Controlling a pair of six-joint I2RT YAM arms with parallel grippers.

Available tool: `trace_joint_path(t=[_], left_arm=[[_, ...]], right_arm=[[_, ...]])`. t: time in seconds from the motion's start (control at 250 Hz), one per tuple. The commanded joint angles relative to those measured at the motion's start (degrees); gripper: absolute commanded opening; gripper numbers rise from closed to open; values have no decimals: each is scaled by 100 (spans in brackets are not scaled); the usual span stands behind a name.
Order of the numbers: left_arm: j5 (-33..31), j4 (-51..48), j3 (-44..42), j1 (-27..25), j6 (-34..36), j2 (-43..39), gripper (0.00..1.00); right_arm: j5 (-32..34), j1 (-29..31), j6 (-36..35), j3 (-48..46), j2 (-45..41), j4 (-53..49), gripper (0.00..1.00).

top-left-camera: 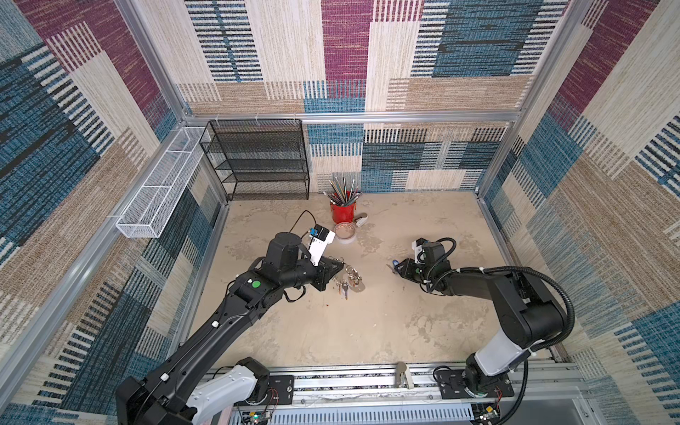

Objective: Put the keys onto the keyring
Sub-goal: 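Align the right gripper fingers around the blue-tag key ring and close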

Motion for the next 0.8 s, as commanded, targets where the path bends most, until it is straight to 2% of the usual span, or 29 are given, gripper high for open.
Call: trace_joint_path(t=[0.0, 0.188, 0.456, 0.796], left_arm=[[150, 302, 79, 8, -96, -9, 0], [161, 306, 81, 8, -104, -23, 0], [144, 293, 78, 8, -96, -51, 0], [141, 295, 77, 8, -95, -57, 0]], right_arm=[[-256, 7, 105, -153, -110, 41, 32], [-456, 8, 197, -213, -35, 205, 30], [-53, 8, 297, -245, 9, 102, 21], [-90, 8, 348, -316, -125, 176, 15]])
